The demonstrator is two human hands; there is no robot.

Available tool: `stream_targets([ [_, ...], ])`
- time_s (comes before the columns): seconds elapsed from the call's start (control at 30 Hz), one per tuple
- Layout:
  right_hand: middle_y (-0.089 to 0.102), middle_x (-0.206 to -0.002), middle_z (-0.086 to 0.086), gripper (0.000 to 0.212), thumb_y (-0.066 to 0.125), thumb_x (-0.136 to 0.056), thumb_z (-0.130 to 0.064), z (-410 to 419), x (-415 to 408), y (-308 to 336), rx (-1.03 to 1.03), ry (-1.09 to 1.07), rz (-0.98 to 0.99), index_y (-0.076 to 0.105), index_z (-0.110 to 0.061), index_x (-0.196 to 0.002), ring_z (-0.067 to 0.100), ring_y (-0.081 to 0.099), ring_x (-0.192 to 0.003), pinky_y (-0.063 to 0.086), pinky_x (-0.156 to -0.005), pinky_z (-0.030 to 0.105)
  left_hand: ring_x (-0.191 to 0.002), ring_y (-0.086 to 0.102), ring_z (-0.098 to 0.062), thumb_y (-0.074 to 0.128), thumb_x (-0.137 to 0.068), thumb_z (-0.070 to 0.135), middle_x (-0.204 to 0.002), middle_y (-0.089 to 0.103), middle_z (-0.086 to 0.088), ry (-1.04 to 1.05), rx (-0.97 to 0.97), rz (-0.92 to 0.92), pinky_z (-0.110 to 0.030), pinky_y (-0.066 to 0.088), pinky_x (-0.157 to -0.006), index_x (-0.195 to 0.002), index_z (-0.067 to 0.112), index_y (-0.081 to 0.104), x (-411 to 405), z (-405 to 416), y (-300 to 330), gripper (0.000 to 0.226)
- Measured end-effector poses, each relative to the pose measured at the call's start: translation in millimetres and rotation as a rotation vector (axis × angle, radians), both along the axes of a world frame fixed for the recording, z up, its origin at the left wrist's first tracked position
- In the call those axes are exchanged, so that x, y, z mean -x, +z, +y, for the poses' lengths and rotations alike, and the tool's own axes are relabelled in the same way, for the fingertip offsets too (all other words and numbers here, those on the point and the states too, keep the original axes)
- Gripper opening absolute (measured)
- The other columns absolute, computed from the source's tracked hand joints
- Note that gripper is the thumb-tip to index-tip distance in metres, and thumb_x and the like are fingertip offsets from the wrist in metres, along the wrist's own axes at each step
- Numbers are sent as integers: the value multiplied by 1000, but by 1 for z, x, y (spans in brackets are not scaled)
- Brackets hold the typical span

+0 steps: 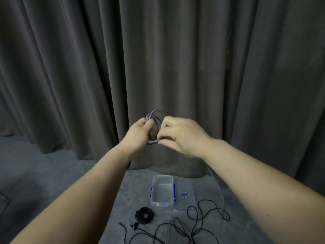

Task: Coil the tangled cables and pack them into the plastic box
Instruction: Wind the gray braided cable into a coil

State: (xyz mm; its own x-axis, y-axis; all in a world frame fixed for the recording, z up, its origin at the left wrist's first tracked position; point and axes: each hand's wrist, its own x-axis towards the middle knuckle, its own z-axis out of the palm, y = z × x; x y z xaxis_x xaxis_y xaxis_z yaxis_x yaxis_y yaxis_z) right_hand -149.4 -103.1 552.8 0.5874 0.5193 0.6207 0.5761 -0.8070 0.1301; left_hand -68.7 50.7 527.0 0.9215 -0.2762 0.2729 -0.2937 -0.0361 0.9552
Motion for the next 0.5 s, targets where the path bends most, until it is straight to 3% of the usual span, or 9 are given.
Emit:
stream_targets([
  [0.1, 64, -79, -2, 26, 58, -87, -41, -8, -8, -5, -202, -74, -77, 75, -22, -86, 22, 55, -74, 48, -65, 30, -66, 54, -16, 48, -100, 25, -68, 62, -2, -84, 106, 54, -33, 44, -72, -83, 10, 58, 4, 0, -1, 25],
  [0.23, 65, -81, 0, 24, 65, -87, -41, -9, -14, -8, -461, -185, 112, 72, -18, -86, 21, 59, -78, 49, -72, 39, -43, 33, -10, 40, -103, 22, -47, 36, 6, -131, 161, 99, -31, 41, -58, -79, 9, 49, 19, -8, 3, 29],
  [0.43, 58, -102, -3, 27, 75, -81, -35, -9, -19, -18, -788, -149, 201, 67, -18, -100, 14, 60, -78, 49, -77, 27, -42, 22, -10, 35, -104, 33, -47, 27, 8, -161, 209, 108, -26, 35, -50, -71, 14, 44, 31, -12, 12, 39],
  [0.5, 62, -97, -2, 25, 76, -80, -33, -10, -18, -21, -824, -142, 205, 70, -16, -98, 13, 60, -80, 47, -75, 23, -43, 21, -11, 34, -103, 40, -48, 25, 7, -154, 159, 74, -27, 34, -51, -70, 14, 44, 32, -12, 13, 44],
])
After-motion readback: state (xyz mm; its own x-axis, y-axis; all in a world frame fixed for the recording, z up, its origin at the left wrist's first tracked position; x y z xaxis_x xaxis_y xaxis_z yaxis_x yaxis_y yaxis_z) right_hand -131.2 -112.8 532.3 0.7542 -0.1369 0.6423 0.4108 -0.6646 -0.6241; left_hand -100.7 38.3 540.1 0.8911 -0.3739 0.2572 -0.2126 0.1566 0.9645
